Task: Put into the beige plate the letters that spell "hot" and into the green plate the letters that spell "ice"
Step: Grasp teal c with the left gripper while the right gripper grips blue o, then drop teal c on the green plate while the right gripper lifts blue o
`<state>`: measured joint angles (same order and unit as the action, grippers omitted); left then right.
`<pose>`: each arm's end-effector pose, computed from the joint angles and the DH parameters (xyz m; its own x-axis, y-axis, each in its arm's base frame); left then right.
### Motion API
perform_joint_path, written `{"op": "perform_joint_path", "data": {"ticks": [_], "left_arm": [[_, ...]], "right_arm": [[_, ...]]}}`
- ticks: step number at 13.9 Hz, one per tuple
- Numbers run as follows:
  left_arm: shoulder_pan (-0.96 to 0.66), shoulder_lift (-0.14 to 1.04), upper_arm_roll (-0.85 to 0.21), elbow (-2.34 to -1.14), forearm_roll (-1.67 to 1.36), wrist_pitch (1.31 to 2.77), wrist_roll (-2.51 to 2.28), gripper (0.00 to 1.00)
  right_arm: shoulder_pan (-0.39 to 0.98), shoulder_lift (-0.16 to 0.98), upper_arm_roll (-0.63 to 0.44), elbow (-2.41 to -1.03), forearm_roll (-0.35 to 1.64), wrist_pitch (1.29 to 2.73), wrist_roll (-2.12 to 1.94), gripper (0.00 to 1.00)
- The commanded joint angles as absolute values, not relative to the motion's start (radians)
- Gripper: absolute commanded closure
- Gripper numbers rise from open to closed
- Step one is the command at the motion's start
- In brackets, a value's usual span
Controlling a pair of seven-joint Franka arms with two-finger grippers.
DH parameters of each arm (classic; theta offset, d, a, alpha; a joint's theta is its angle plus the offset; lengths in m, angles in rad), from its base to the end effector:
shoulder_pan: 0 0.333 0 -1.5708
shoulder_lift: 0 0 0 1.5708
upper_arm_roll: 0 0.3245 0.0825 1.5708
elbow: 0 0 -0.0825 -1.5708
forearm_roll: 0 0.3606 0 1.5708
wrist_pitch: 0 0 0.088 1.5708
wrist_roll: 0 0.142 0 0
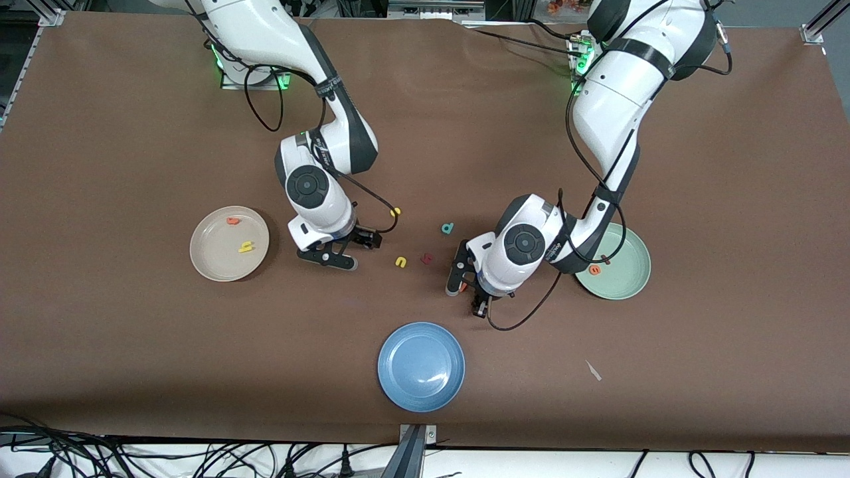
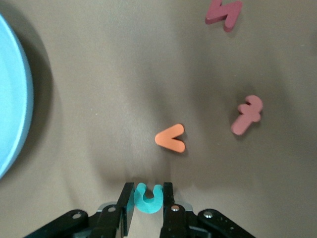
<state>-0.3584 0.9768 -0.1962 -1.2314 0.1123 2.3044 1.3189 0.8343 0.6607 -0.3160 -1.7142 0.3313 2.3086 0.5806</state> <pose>0.6657 -0.3608 0.1734 -0.2787 -0.9555 0.0968 -0.9584 0.2703 -0.0911 0.5545 0.3532 0.2058 0.9729 -0.2265 -0.0464 -0.2278 -0.9734 -0.0254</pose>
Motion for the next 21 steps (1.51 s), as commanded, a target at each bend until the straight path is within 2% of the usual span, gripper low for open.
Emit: {"op": "perform_joint_path", "data": {"ticks": [1,7,9,11,13,19,21], "left_arm": [[-0.359,0.891,-0.19,-1.23,0.08,2.157,1.342,0.89],[-0.224,0.767,-0.19,-1.25,-0.041,1.872,1.341,0.9],[-0.19,0.733,-0.187,-1.261,-0.04,1.774,1.338,0.92],[-0.141,0.683,-0.186,-1.314,-0.038,1.729,1.338,0.92],[-0.089,0.626,-0.186,-1.403,-0.04,1.723,1.313,1.0],[-0.023,0.522,-0.17,-1.597,0.046,1.743,1.16,1.0],[-0.014,0.476,-0.169,-1.705,0.066,1.829,1.102,1.0]], "right_arm": [[0.838,0.736,-0.313,-1.635,0.36,2.31,0.583,0.0],[0.833,0.761,-0.299,-1.62,0.362,2.309,0.575,0.01],[0.833,0.767,-0.287,-1.62,0.364,2.31,0.575,0.01],[0.833,0.769,-0.285,-1.624,0.365,2.31,0.577,0.04],[0.833,0.769,-0.285,-1.632,0.365,2.31,0.575,0.08],[0.833,0.767,-0.285,-1.635,0.371,2.31,0.574,0.2],[0.836,0.767,-0.284,-1.641,0.379,2.31,0.574,0.27]]}}
